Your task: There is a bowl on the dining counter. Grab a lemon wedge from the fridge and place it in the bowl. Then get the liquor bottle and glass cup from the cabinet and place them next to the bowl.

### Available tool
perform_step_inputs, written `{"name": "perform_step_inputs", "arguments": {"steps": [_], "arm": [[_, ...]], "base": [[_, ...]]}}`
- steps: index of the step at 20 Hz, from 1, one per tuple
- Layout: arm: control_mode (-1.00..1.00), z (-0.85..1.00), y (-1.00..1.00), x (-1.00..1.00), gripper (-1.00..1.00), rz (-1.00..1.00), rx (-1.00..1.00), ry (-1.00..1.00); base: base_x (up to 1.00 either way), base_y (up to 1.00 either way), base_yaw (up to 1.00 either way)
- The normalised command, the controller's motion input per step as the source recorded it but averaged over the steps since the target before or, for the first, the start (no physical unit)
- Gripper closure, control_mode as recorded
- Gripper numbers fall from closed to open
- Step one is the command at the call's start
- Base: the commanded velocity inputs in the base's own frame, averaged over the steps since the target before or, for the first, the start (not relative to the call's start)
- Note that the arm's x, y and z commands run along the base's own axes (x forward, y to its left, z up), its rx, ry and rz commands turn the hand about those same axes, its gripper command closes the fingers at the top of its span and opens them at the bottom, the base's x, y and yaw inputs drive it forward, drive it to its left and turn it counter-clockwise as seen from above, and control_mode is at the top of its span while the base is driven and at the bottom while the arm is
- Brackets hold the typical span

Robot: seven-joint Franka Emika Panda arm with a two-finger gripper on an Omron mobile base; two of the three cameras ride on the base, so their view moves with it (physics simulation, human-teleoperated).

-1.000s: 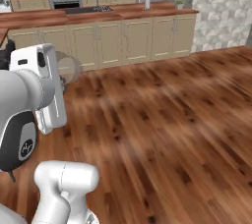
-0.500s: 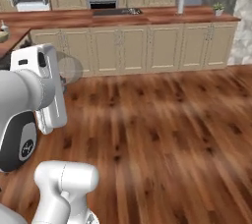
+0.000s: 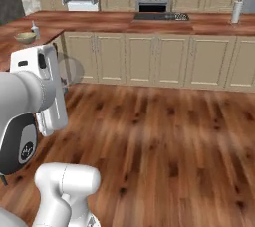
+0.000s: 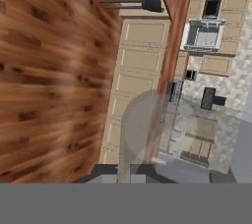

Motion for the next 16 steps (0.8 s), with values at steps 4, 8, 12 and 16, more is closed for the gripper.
{"name": "perform_step_inputs", "arguments": {"steps": [4, 8, 12, 16], "arm": [[1.00, 0.00, 0.00, 0.00, 1.00, 0.00, 0.00, 0.00], [1.00, 0.00, 0.00, 0.00, 1.00, 0.00, 0.00, 0.00], [1.00, 0.00, 0.00, 0.00, 1.00, 0.00, 0.00, 0.00], [1.00, 0.00, 0.00, 0.00, 1.00, 0.00, 0.00, 0.00]], "base": [[1.00, -0.39, 0.49], [1.00, -0.38, 0.49], [1.00, -0.35, 0.51], [1.00, -0.35, 0.52]]}}
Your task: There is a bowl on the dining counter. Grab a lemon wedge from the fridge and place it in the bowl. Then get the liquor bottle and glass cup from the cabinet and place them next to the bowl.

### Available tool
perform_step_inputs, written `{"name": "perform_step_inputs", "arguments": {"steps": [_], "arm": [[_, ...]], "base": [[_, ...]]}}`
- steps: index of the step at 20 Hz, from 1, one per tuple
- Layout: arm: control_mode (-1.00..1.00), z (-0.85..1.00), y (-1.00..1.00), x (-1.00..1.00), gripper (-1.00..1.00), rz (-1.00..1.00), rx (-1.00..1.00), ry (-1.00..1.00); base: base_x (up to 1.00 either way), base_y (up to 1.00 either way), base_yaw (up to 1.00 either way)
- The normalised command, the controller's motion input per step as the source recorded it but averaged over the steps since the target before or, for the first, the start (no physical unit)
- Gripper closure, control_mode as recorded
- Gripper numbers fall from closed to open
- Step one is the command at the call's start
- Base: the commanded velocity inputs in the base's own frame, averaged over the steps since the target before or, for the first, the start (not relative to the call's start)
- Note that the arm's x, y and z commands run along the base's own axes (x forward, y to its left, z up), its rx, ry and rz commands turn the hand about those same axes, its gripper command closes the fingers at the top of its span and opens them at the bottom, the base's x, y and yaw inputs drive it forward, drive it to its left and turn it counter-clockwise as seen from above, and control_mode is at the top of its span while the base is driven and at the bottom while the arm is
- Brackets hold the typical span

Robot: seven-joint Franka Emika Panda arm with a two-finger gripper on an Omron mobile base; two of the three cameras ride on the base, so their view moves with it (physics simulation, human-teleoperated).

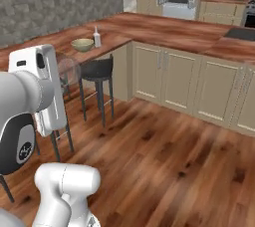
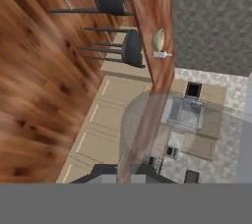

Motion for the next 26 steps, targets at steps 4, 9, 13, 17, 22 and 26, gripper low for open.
{"name": "perform_step_inputs", "arguments": {"steps": [4, 9, 13, 17, 22, 26], "arm": [[1.00, 0.00, 0.00, 0.00, 1.00, 0.00, 0.00, 0.00], [1.00, 0.00, 0.00, 0.00, 1.00, 0.00, 0.00, 0.00], [1.00, 0.00, 0.00, 0.00, 1.00, 0.00, 0.00, 0.00], [1.00, 0.00, 0.00, 0.00, 1.00, 0.00, 0.00, 0.00], [1.00, 0.00, 0.00, 0.00, 1.00, 0.00, 0.00, 0.00], [1.00, 0.00, 0.00, 0.00, 1.00, 0.00, 0.00, 0.00]], "base": [[0.99, -0.38, 0.52], [0.96, -0.49, 0.48], [0.87, -0.59, 0.44], [0.86, -0.55, 0.47], [0.64, -0.39, 0.53], [0.42, -0.26, 0.60]]}}
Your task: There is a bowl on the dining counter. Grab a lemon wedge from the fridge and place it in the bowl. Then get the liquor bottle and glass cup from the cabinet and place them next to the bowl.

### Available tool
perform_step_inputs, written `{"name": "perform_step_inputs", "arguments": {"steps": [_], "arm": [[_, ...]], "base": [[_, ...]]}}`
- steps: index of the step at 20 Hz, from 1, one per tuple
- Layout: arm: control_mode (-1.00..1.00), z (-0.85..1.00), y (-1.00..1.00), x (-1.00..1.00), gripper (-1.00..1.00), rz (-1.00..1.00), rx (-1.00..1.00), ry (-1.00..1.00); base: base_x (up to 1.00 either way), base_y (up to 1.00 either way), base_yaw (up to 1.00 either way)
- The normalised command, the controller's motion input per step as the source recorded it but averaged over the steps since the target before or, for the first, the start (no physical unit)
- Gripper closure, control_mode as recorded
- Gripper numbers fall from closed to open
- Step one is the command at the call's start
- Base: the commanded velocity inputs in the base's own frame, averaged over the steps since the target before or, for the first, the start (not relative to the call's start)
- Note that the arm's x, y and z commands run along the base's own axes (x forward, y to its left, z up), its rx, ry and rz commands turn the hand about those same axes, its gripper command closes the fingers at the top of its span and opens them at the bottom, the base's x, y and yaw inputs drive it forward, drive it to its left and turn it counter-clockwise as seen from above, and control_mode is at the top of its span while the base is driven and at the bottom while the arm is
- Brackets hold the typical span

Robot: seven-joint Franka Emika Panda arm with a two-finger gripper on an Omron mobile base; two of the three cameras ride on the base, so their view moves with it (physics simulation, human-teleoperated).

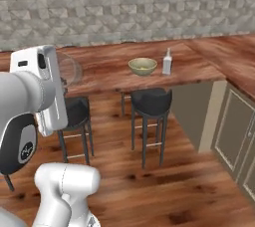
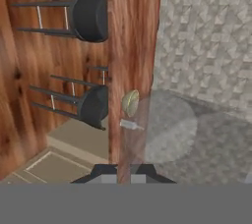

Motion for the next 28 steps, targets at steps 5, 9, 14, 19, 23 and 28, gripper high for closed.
{"name": "perform_step_inputs", "arguments": {"steps": [5, 9, 14, 19, 23, 28], "arm": [[1.00, 0.00, 0.00, 0.00, 1.00, 0.00, 0.00, 0.00], [1.00, 0.00, 0.00, 0.00, 1.00, 0.00, 0.00, 0.00], [1.00, 0.00, 0.00, 0.00, 1.00, 0.00, 0.00, 0.00], [1.00, 0.00, 0.00, 0.00, 1.00, 0.00, 0.00, 0.00], [1.00, 0.00, 0.00, 0.00, 1.00, 0.00, 0.00, 0.00], [1.00, 0.00, 0.00, 0.00, 1.00, 0.00, 0.00, 0.00]], "base": [[0.60, -0.36, 0.58], [0.57, -0.58, 0.48], [0.50, -0.54, 0.23], [0.65, -0.42, 0.07], [0.91, -0.16, 0.00], [0.95, -0.11, 0.00]]}}
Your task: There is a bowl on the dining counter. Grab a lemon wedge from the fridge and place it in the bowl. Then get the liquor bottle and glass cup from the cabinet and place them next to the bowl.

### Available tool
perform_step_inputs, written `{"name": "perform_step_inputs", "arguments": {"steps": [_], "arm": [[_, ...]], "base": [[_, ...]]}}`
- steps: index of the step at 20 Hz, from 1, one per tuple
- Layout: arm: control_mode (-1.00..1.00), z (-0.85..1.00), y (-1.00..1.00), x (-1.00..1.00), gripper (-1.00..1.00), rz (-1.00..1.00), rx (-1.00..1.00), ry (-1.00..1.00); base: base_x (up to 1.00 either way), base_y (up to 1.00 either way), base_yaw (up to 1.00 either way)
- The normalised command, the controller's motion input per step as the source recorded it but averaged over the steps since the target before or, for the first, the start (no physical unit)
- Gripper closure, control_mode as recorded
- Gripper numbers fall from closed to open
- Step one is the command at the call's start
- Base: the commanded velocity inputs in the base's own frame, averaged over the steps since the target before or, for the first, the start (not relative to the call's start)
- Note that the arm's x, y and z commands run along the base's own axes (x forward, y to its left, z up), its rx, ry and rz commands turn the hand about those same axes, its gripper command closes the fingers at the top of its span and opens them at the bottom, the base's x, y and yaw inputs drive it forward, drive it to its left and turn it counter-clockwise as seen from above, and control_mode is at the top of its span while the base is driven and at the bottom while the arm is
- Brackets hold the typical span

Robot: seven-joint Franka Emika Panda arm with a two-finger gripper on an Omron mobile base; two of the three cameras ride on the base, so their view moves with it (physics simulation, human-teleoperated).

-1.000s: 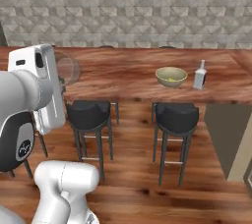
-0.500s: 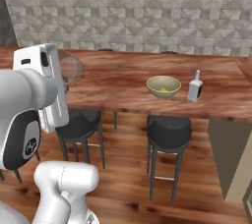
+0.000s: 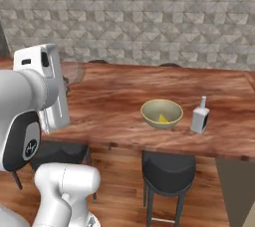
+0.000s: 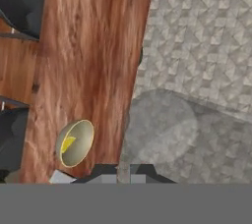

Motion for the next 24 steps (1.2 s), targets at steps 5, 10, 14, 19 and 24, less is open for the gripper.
{"name": "perform_step_inputs", "arguments": {"steps": [5, 10, 14, 19, 24], "arm": [[1.00, 0.00, 0.00, 0.00, 1.00, 0.00, 0.00, 0.00], [-1.00, -0.32, 0.00, 0.80, 1.00, 0.00, 0.00, 0.30], [-1.00, -0.63, 0.00, 0.97, 1.00, 0.04, 0.01, 0.53], [-1.00, -0.63, 0.00, 0.80, 1.00, 0.06, 0.00, 0.40], [-1.00, -0.64, 0.00, 0.67, 1.00, 0.07, 0.00, 0.25]], "base": [[0.97, -0.09, 0.00], [0.19, -0.01, 0.00], [0.00, 0.00, 0.00], [0.00, 0.00, 0.00], [0.00, 0.00, 0.00]]}}
